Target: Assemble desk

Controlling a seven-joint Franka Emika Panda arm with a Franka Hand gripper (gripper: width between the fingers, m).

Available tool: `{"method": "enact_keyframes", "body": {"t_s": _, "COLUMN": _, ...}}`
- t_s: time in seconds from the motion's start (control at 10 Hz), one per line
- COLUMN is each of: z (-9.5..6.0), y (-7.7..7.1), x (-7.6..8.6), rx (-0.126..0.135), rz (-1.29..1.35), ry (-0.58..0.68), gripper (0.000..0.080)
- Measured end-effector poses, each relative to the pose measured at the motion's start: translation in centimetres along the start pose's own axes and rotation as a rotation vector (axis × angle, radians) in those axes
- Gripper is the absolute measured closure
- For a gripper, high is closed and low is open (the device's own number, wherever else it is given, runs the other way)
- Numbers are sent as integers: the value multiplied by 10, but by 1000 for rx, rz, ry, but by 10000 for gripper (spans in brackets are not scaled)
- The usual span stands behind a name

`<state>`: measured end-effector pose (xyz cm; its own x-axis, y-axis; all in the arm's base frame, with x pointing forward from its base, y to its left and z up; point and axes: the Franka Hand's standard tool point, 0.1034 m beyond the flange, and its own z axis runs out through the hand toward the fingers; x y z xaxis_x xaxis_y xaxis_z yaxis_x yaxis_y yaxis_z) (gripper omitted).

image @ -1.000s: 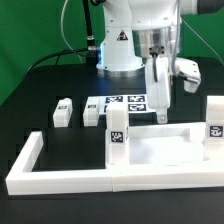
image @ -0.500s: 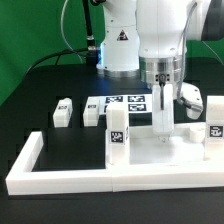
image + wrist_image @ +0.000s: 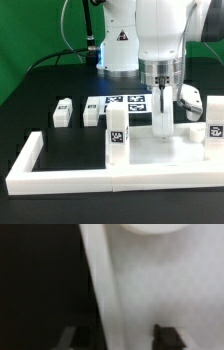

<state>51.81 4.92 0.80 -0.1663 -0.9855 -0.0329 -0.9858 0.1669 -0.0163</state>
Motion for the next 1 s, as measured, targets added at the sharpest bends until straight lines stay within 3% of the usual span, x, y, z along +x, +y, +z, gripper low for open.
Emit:
{"method": "enact_keyframes", "body": {"t_s": 0.1, "z": 0, "y": 1, "x": 0, "rx": -3, "rz": -2, "ry": 0, "gripper": 680}}
{"method": "enact_keyframes", "body": {"t_s": 0.2, "z": 1, "y": 2, "x": -1, "rx": -5, "rz": -27, "ry": 0, "gripper": 727}}
{"method": "enact_keyframes", "body": {"t_s": 1.0, "z": 1, "y": 3, "x": -1, "rx": -5, "rz": -69, "ry": 0, "gripper": 731}}
